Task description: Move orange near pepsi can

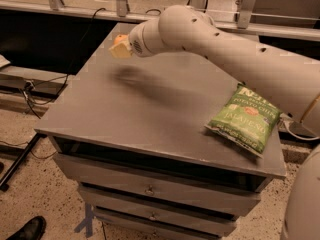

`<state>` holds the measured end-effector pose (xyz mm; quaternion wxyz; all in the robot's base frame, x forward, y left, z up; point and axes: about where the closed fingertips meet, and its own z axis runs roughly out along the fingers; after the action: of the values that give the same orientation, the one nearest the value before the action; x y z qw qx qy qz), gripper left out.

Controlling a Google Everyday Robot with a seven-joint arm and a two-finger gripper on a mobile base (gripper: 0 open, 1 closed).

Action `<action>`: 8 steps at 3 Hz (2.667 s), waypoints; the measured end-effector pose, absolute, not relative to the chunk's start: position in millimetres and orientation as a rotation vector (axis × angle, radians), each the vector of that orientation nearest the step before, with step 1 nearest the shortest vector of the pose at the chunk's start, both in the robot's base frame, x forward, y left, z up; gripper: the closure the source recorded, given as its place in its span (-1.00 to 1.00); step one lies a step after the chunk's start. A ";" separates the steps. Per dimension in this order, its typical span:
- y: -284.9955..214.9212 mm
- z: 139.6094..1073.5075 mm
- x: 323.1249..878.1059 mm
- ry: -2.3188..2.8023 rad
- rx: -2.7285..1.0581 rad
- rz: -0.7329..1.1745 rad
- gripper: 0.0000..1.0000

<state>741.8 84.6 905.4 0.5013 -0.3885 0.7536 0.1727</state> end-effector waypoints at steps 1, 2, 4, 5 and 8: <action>54.1 898.2 758.0 1.843 -0.868 0.359 1.00; 6.0 891.4 780.4 1.873 -0.773 0.242 1.00; -93.3 880.2 817.1 1.917 -0.597 0.049 1.00; -124.6 872.5 831.4 1.929 -0.544 0.020 1.00; -155.6 863.9 864.7 1.942 -0.509 0.034 0.16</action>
Offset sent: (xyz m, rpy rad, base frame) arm 0.0718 -0.1718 -0.0236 -0.0926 -0.0716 -0.4113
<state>864.7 -155.6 863.9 0.5371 -0.2138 0.8159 0.0144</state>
